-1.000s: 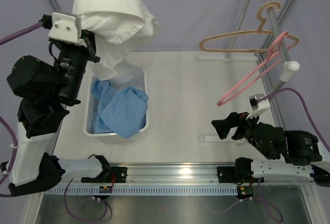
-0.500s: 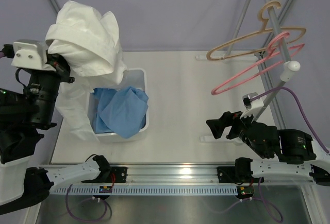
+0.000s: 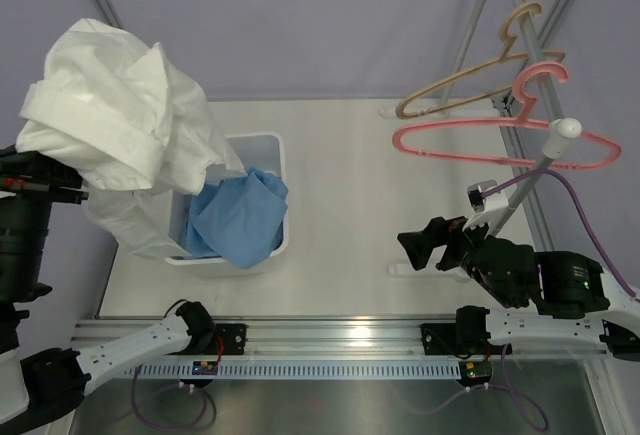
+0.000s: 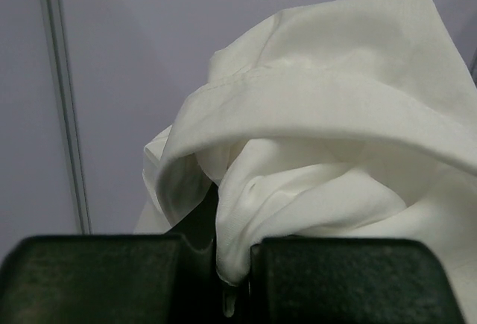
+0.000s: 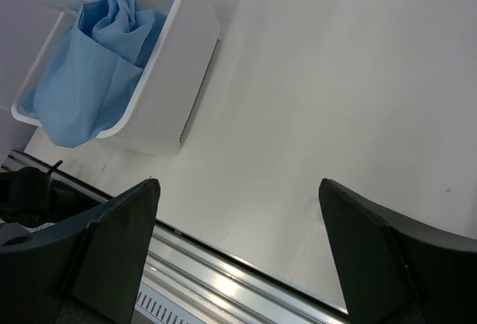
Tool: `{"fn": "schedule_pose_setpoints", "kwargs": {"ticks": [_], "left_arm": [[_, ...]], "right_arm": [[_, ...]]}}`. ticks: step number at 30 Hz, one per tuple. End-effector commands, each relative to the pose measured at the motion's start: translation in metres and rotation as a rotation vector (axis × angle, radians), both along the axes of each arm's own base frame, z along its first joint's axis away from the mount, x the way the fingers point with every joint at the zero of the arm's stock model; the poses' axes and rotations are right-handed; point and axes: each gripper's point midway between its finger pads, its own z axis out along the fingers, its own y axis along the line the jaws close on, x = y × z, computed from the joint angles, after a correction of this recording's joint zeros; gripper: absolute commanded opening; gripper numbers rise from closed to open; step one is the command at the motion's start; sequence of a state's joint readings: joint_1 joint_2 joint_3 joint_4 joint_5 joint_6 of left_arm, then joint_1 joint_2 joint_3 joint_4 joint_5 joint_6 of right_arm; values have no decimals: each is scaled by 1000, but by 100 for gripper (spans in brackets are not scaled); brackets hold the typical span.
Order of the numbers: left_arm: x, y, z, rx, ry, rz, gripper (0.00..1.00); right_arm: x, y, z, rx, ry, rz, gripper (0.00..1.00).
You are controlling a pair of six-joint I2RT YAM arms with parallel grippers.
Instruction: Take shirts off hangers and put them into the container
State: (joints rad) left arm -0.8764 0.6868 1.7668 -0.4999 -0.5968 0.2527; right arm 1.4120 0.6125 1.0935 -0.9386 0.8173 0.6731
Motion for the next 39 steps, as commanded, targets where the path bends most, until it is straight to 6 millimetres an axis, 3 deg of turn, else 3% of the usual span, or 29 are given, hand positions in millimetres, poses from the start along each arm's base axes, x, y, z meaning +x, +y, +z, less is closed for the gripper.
{"fn": "schedule_pose_setpoints", "kwargs": {"ticks": [1, 11, 15, 20, 30, 33, 34, 37, 39], "left_arm": [[28, -52, -19, 65, 28, -75, 0], [101, -155, -55, 263, 63, -123, 0], [120, -171, -49, 287, 40, -129, 0], [140, -155, -29, 282, 11, -79, 0], [183, -138, -24, 363, -1, -29, 0], [185, -141, -42, 324, 25, -78, 0], [191, -145, -63, 309, 62, -95, 0], [173, -137, -81, 216, 86, -108, 0], [158, -129, -107, 172, 97, -114, 0]], "right_arm": [[-1, 9, 3, 12, -9, 23, 96], [-2, 5, 0, 8, 3, 18, 96], [-1, -3, -1, 8, 2, 1, 96], [-2, -10, -1, 13, 0, -7, 96], [-2, -6, -1, 1, 5, -1, 97], [-1, -6, -1, 0, 6, -8, 96], [-1, -6, -1, 3, 3, -8, 96], [0, -5, -1, 3, -3, -8, 97], [0, -3, -2, -1, -3, -8, 97]]}}
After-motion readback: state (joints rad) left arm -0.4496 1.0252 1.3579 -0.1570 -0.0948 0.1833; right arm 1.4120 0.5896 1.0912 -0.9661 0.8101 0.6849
